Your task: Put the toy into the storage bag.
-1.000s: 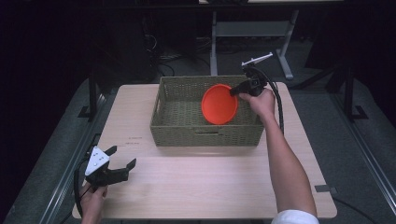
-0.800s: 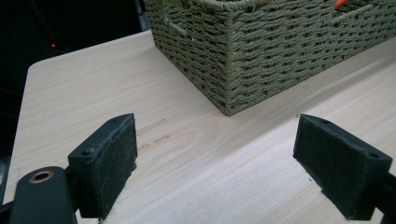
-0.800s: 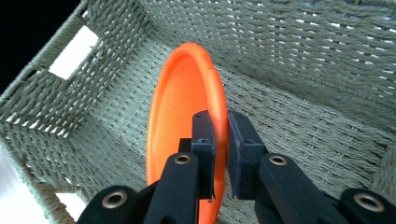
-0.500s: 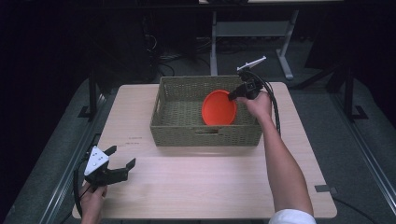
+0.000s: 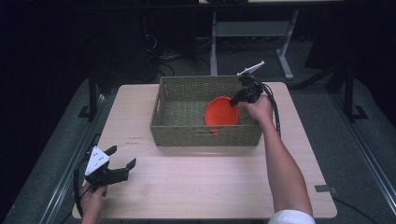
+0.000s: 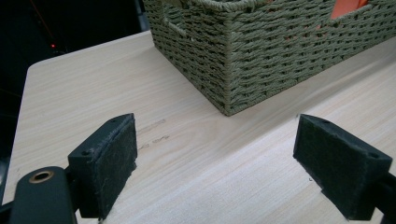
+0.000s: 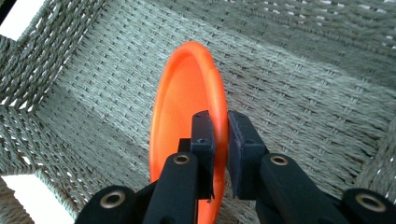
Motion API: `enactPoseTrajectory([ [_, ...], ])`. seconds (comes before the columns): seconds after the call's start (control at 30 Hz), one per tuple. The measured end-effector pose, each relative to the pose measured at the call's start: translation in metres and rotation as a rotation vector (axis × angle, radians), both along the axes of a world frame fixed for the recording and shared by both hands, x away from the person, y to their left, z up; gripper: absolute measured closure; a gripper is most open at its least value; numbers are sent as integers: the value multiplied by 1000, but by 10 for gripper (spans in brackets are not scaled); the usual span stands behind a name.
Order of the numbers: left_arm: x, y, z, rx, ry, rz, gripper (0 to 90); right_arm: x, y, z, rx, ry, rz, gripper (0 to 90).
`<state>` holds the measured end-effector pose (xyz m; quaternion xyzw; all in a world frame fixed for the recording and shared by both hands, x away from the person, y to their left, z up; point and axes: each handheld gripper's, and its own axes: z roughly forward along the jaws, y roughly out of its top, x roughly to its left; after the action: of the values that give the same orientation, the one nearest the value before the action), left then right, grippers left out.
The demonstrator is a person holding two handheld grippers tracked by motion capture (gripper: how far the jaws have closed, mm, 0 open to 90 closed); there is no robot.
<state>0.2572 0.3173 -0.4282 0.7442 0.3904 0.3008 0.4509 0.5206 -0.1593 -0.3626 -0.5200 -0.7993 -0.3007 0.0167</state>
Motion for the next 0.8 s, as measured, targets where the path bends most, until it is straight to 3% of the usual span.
enactPoseTrajectory([
  [0.2, 0, 0, 0, 0, 0, -1, 130, 0, -1, -1, -6, 7, 1, 795],
  [0.3, 0, 0, 0, 4, -2, -2, 130, 0, -1, -1, -7, 22, -4, 730],
  [0.4, 0, 0, 0, 0, -1, 1, 130, 0, 1, -3, -65, 24, 5, 652],
  [0.43, 0, 0, 0, -3, 1, 2, 130, 0, 4, -6, -121, 30, 8, 625],
  [0.8, 0, -1, 0, 5, -1, -2, 130, -1, 2, -8, -140, 47, 11, 581],
])
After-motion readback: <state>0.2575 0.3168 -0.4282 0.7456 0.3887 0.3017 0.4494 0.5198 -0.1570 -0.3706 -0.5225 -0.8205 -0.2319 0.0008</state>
